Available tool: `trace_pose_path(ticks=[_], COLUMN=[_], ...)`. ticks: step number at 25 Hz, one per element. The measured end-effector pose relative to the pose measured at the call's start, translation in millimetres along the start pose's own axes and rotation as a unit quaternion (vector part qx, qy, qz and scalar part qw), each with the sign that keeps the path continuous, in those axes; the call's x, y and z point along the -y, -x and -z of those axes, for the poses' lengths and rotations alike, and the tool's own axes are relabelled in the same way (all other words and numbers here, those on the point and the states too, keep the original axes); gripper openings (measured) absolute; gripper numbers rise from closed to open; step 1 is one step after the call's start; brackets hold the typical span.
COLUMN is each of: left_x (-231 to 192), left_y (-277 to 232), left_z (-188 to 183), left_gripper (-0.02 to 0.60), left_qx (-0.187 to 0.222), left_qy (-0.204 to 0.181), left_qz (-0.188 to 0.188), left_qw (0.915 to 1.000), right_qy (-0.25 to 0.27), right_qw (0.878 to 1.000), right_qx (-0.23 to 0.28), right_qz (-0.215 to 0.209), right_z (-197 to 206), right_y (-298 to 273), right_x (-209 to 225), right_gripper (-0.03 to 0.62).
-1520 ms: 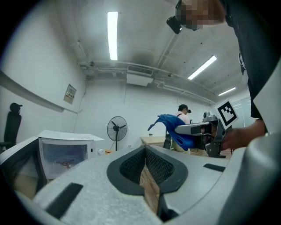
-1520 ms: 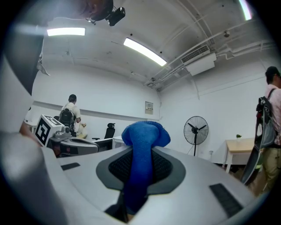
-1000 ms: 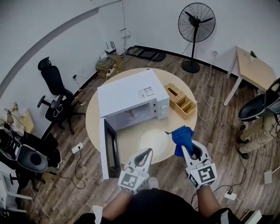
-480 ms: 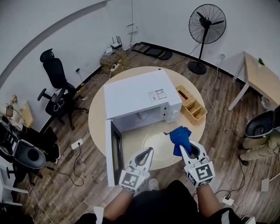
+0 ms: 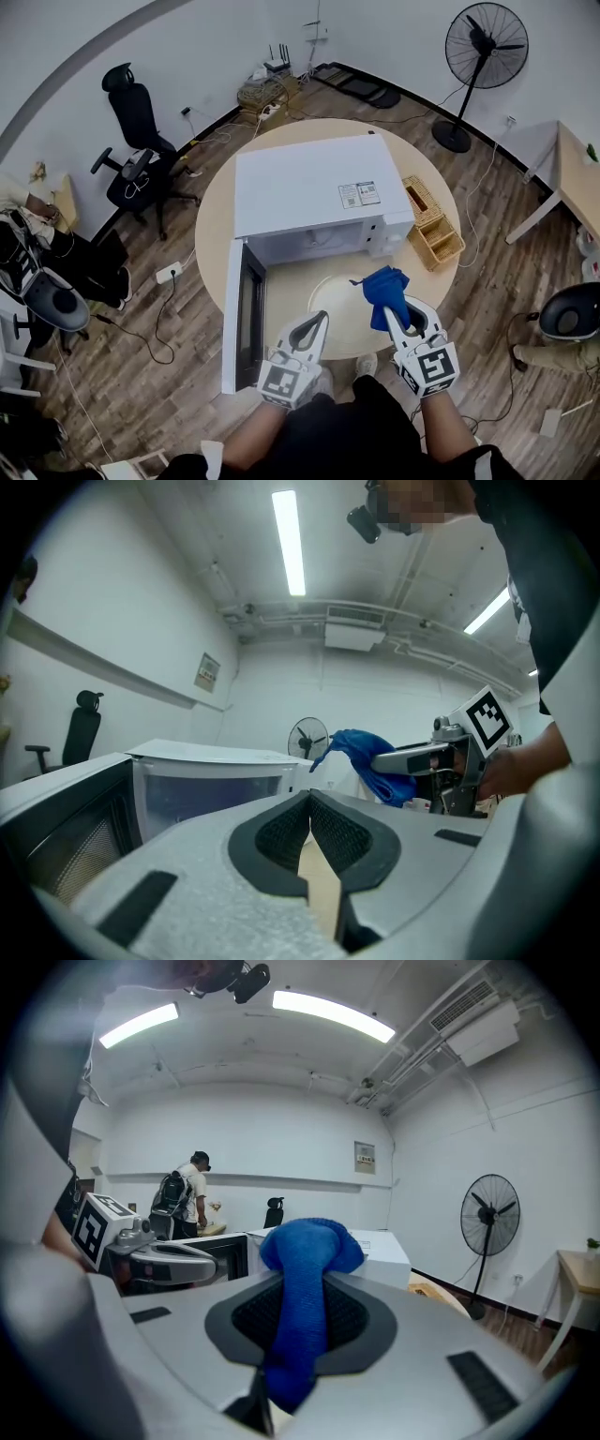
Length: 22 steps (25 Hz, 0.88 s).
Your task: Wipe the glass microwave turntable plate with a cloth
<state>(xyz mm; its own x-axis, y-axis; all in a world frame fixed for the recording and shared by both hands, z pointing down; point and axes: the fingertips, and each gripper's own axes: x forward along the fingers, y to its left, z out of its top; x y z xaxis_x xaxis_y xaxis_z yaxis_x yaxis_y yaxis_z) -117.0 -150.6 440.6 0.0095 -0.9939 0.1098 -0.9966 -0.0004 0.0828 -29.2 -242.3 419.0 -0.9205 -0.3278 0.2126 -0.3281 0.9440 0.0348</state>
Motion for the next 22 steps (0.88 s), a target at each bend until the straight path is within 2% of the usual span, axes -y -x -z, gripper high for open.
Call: trace_pose_path(ticks=[4,9,22], left_x=[-9.9,-24.6,-46.6], left_y=[-4.8,-9.5,-7.7], left_z=[7.6,21.7,73.0], left_gripper=[0.006,0.006,0.006], left_qx=[-0.003,-0.016,-0.055], left_qy=[0.002,0.006,0.031], left_qz=[-0.034,-0.055,-0.084], left_qw=[0.9994,0.9983,0.9945], right_qy=[-0.001,-0.003,-0.004], right_qw=[0.999,0.997,0.986], right_qx=[-0.014,-0.038,-0.115], right_qz=[-0.030,-0.064,-0.122], right_z=[11.8,29.9,109.1], right_y=[-18.9,-47.0,-101.0], right_x=[0.8,-3.7,-29.9], right_gripper=[0.071,0.071,0.071])
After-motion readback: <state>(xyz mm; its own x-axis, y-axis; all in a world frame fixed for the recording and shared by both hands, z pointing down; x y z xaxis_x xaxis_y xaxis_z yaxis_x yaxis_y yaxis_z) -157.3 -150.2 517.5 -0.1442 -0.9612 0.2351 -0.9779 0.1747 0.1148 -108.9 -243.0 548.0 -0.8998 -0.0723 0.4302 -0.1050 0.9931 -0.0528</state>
